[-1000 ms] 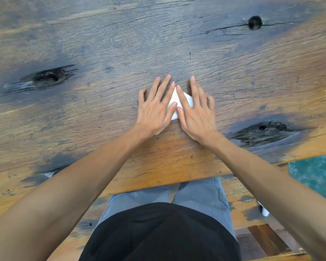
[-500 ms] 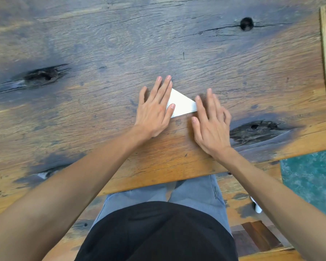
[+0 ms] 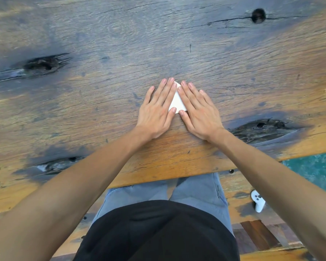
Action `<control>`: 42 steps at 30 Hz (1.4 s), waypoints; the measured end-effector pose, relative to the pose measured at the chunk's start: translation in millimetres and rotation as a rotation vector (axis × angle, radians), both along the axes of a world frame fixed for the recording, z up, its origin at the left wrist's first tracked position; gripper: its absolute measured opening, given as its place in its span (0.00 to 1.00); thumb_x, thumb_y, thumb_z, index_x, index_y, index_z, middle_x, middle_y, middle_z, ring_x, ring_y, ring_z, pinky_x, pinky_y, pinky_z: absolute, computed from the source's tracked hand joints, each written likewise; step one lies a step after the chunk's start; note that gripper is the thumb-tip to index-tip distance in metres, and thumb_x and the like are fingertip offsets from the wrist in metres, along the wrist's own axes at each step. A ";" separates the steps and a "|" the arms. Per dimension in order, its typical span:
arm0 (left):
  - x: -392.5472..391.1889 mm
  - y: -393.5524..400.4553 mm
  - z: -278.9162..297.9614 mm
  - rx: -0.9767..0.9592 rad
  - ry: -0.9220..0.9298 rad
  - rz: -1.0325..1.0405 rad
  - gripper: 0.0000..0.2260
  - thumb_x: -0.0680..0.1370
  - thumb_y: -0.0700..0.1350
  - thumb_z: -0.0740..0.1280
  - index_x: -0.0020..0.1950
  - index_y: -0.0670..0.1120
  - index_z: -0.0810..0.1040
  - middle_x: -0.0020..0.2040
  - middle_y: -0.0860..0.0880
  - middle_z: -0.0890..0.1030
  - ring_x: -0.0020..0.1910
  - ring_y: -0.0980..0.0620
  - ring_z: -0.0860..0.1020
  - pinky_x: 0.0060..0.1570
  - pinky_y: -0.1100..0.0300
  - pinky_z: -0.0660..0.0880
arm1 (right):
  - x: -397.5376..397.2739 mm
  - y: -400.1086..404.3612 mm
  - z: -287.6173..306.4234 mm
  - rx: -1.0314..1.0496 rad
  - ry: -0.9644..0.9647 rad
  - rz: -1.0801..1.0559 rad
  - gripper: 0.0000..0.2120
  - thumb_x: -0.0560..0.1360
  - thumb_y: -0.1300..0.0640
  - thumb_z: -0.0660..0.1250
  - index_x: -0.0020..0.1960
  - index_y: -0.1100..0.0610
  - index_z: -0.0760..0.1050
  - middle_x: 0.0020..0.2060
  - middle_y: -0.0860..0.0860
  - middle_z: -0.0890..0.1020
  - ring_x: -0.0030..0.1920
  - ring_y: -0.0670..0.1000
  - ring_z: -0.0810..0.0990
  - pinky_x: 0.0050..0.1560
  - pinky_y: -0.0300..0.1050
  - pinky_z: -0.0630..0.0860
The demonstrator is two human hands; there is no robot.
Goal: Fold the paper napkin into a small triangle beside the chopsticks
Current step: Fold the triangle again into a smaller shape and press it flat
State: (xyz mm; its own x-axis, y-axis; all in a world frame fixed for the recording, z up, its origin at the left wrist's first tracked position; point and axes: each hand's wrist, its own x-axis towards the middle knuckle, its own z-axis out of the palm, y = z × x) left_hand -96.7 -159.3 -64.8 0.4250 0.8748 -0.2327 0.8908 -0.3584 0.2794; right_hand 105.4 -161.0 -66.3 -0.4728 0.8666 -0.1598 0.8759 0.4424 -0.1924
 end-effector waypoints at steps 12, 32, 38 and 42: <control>-49.3 -62.5 13.4 -0.101 -0.025 0.108 0.29 0.85 0.53 0.47 0.84 0.44 0.46 0.84 0.46 0.46 0.83 0.49 0.43 0.81 0.46 0.45 | -5.3 8.0 24.3 -0.160 0.162 -0.123 0.30 0.86 0.46 0.50 0.84 0.54 0.49 0.84 0.51 0.49 0.84 0.50 0.45 0.82 0.53 0.45; 13.4 -32.7 0.5 -0.036 -0.013 0.190 0.31 0.84 0.54 0.51 0.83 0.41 0.49 0.84 0.43 0.50 0.83 0.47 0.48 0.81 0.46 0.49 | -23.0 25.4 7.9 -0.070 -0.015 -0.047 0.30 0.85 0.47 0.49 0.84 0.56 0.51 0.84 0.53 0.53 0.84 0.51 0.50 0.83 0.54 0.50; 15.5 -26.3 18.5 -0.055 -0.065 0.220 0.32 0.84 0.57 0.50 0.83 0.42 0.49 0.84 0.44 0.49 0.83 0.48 0.47 0.82 0.45 0.47 | -17.1 27.2 18.2 -0.099 0.056 -0.123 0.31 0.85 0.45 0.50 0.84 0.56 0.50 0.84 0.53 0.52 0.84 0.51 0.49 0.83 0.54 0.49; 8.0 2.4 17.5 -0.034 -0.050 0.189 0.32 0.84 0.58 0.48 0.83 0.41 0.49 0.84 0.45 0.49 0.83 0.48 0.47 0.81 0.45 0.48 | -5.7 46.7 18.7 -0.058 0.015 0.061 0.29 0.85 0.45 0.47 0.84 0.53 0.52 0.84 0.51 0.54 0.84 0.52 0.51 0.82 0.56 0.53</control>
